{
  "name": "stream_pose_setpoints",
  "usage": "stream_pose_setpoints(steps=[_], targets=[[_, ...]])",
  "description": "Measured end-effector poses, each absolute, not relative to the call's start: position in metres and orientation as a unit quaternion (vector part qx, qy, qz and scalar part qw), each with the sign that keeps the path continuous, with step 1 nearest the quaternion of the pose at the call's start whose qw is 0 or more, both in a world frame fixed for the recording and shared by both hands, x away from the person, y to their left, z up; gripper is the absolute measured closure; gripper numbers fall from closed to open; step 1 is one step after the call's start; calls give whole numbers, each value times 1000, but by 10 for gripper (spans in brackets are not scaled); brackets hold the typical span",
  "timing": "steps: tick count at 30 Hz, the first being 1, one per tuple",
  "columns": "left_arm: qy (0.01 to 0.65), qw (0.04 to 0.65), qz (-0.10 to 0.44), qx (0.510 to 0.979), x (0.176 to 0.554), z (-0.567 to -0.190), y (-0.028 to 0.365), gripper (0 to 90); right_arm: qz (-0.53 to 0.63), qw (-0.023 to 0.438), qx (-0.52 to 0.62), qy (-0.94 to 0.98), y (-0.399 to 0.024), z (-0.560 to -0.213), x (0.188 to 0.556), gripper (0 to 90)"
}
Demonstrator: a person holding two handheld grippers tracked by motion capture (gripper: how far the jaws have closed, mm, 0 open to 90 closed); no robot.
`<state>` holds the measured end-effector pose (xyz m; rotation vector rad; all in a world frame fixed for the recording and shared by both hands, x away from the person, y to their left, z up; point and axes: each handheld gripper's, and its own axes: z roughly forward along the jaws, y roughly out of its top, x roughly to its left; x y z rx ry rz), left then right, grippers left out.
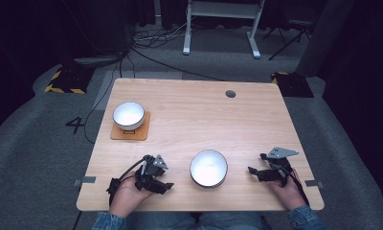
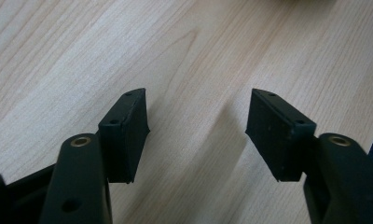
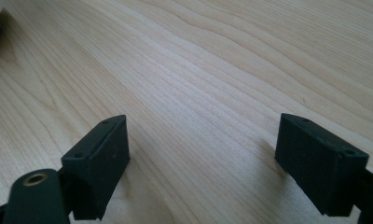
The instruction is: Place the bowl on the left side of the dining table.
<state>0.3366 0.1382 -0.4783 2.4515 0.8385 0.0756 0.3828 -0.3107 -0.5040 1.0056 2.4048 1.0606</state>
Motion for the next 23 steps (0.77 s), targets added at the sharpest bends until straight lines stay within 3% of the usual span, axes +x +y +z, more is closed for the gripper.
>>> stream_pose_setpoints(steps=[7,12,23], targets=[[266,307,48,912,331,-489,138,266,371,163,351,844,-311,-504,383,177],[232,347,71,906,330,-503,135,58,371,163,351,844,-311,-504,383,177],[236,345,73,905,331,-503,134,43,372,164,351,843,-311,-504,383,177]])
